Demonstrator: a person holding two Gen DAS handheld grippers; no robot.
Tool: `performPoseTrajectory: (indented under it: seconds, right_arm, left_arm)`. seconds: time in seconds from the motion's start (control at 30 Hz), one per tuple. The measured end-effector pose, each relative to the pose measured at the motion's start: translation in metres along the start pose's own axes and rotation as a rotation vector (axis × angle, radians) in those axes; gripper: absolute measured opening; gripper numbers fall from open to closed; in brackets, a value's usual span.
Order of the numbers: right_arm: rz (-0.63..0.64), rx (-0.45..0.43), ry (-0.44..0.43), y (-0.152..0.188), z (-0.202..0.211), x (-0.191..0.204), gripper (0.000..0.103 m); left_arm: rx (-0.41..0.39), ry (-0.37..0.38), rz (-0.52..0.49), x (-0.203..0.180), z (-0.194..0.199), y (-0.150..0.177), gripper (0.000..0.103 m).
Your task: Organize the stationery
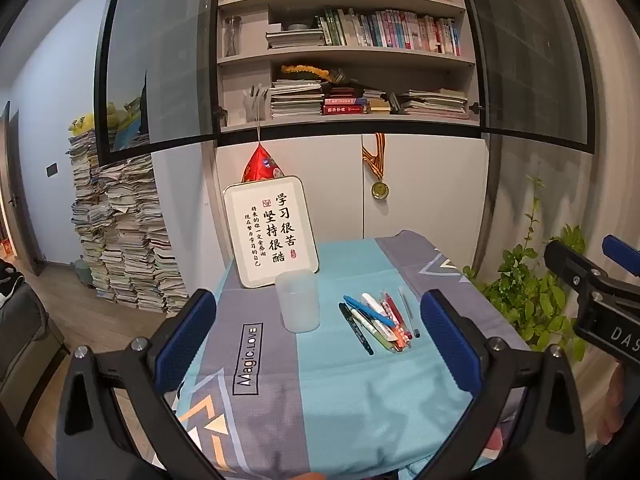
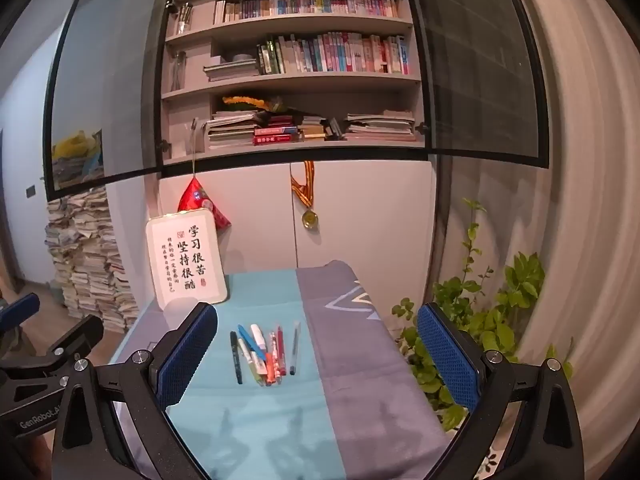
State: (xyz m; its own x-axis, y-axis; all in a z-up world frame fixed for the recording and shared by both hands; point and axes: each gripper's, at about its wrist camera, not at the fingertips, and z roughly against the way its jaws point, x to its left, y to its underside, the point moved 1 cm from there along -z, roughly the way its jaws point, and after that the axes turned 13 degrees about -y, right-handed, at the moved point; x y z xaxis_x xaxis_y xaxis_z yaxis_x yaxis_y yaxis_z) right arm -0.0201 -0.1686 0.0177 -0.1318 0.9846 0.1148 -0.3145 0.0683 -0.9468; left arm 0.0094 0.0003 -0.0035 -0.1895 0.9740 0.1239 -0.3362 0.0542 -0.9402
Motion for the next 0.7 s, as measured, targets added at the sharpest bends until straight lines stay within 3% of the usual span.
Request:
performPoseTrajectory:
  seconds: [0.27,0.7]
  right_arm:
    - [0.002,0.017,-0.021,-0.003,-0.002,0.004,0.100]
    - [-0.005,0.026,-0.041,0.008,-0.006,0.001,0.100]
  left_arm:
    - [-0.001,0.038,0.010,0.007,-0.004,0.002,0.102]
    - [-0.023,-0.008,-0.031,-0.004,0.003,0.003,0.102]
